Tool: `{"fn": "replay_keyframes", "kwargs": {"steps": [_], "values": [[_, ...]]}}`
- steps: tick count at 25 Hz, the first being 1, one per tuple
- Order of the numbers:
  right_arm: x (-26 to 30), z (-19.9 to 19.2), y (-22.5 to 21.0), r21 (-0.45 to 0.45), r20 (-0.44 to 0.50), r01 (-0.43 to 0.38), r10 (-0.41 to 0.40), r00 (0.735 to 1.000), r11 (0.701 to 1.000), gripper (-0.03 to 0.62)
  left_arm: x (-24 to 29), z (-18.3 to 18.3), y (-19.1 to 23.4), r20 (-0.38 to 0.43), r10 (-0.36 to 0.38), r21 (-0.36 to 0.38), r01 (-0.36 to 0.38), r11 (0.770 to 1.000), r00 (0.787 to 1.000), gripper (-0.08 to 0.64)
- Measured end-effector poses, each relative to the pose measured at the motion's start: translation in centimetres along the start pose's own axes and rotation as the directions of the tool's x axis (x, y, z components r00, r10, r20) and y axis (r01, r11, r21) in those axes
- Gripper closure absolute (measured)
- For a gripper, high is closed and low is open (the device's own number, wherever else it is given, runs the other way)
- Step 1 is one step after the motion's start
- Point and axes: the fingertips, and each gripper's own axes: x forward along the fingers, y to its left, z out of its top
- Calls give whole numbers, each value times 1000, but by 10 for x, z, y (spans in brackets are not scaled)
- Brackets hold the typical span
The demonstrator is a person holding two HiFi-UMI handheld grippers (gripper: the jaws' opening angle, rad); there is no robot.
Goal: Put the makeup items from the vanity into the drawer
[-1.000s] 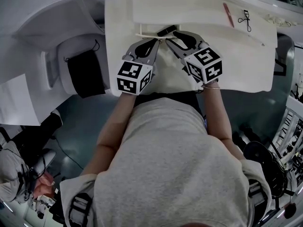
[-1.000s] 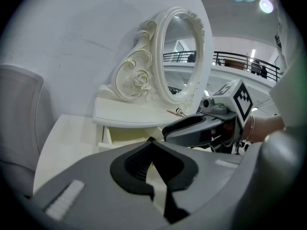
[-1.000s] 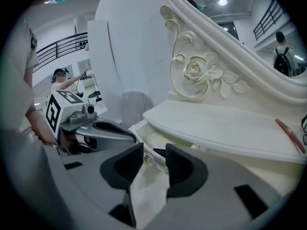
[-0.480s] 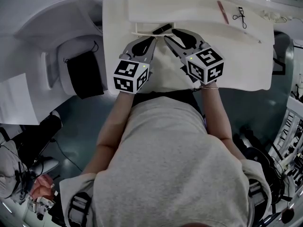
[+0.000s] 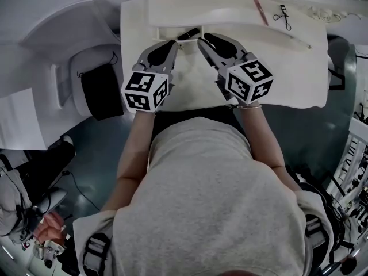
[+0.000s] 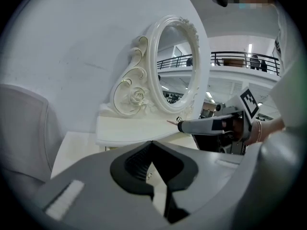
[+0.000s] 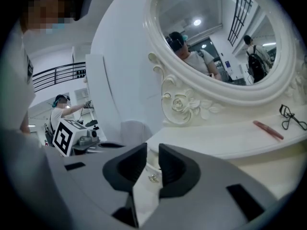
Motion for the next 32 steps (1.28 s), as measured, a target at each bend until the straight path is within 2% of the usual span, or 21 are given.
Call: {"fn": "replay_keyframes", "kwargs": {"steps": [1, 8, 14, 22, 28, 32], "values": [[-4, 3, 0, 0, 14, -4, 4, 1000, 1000, 517, -1, 4, -1, 6, 0, 8, 0, 1000, 1000, 551], [-22, 23, 11, -36, 77, -43, 46, 996, 998, 554, -2, 23, -28, 29, -32, 83, 29, 996, 999, 551], [-36, 30, 15, -81, 103, -50, 58, 993, 995, 581, -3, 35, -47, 66, -32, 110, 24, 994, 997, 551], [-52, 30, 19, -182, 61, -39, 51, 997, 982, 583, -1, 42, -66, 85, -36, 125, 25, 992, 996, 551], [-66, 27, 15, -182, 59, -12, 23, 998, 983, 583, 0, 40, -81, 79, -51, 126, 41, 991, 996, 551], [-69, 18, 13, -191, 26, -16, 21, 999, 981, 584, 2, 37, -87, 69, -67, 135, 57, 989, 995, 551]]}}
